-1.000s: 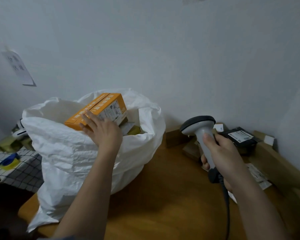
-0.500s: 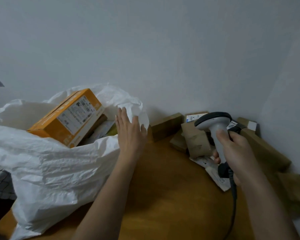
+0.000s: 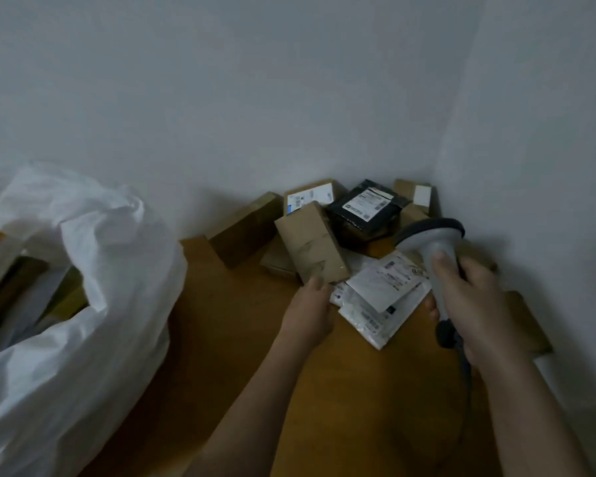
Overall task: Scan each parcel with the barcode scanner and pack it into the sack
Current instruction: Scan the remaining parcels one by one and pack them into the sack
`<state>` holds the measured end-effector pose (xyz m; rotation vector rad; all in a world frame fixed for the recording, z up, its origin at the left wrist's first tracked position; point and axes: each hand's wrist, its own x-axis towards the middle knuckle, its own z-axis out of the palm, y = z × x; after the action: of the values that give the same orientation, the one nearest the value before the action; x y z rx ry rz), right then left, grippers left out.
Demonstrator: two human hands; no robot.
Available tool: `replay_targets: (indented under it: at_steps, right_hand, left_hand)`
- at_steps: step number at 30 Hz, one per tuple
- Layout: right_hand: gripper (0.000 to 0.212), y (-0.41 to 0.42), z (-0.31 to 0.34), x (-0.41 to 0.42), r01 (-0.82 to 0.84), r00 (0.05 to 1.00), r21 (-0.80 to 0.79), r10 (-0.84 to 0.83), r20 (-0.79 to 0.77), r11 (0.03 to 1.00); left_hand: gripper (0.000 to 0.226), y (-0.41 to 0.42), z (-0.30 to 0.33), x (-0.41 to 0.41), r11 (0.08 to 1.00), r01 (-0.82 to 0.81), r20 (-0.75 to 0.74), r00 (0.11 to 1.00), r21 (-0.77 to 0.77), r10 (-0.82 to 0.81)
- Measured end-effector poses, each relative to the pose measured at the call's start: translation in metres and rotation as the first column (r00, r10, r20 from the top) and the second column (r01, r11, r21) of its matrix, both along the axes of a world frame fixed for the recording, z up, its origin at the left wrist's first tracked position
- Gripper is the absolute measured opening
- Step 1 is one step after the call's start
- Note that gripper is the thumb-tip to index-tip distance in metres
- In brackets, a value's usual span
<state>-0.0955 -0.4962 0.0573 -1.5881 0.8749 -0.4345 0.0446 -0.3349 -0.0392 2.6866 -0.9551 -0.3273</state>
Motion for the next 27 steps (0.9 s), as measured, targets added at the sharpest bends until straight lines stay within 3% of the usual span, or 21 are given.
replay_targets:
  at_steps: [3,6,7,9,11,12,15,19,22,27]
  right_hand:
    - [0.032,-0.022,-0.019,0.006,0.022,0.999,0.028,-0.021,-0.032,0.999]
    - [0.03,-0.04,-0.033,0.012,0.034,0.998,0.052,-0.031,-0.059,0.998]
    - [0.03,-0.045,-0.037,0.013,0.038,0.997,0.057,-0.035,-0.066,0.998]
    - [0.028,-0.055,-0.044,0.016,0.051,0.996,0.072,-0.045,-0.072,0.996]
    - [0.026,-0.061,-0.05,0.017,0.063,0.995,0.075,-0.057,-0.082,0.995]
    - [0.025,-0.063,-0.052,0.017,0.075,0.994,0.077,-0.068,-0.086,0.994]
    - [0.024,-0.066,-0.055,0.016,0.119,0.99,0.094,-0.111,-0.086,0.988]
    - [0.021,-0.06,-0.06,0.014,0.139,0.988,0.103,-0.132,-0.076,0.985]
    - [0.017,-0.048,-0.063,0.014,0.163,0.986,0.083,-0.158,-0.059,0.983]
    - [0.026,-0.022,-0.066,0.013,0.178,0.984,0.16,-0.175,-0.033,0.971]
  left_hand:
    - [0.048,-0.034,-0.038,0.0,0.998,0.056,-0.221,0.974,0.038,-0.047]
    - [0.054,-0.063,-0.06,0.0,0.996,-0.042,-0.508,0.861,-0.08,-0.004]
    - [0.053,-0.072,-0.063,0.0,0.984,-0.138,-0.624,0.781,-0.113,0.038]
    - [0.05,-0.088,-0.068,0.003,0.925,-0.371,-0.842,0.522,-0.084,0.133]
    - [0.053,-0.098,-0.075,0.006,0.842,-0.54,-0.953,0.259,-0.009,0.156]
    - [0.055,-0.1,-0.077,0.007,0.805,-0.593,-0.973,0.181,0.008,0.143]
    - [0.05,-0.099,-0.079,0.008,0.662,-0.749,-0.984,0.14,-0.033,0.109]
    - [0.008,-0.087,-0.065,0.007,0.299,-0.954,-0.983,0.056,-0.002,0.172]
    - [0.032,-0.069,-0.048,0.007,0.165,-0.986,-0.994,-0.02,0.038,0.109]
    - [0.078,-0.028,-0.016,-0.003,0.156,-0.987,-0.997,-0.033,0.022,-0.068]
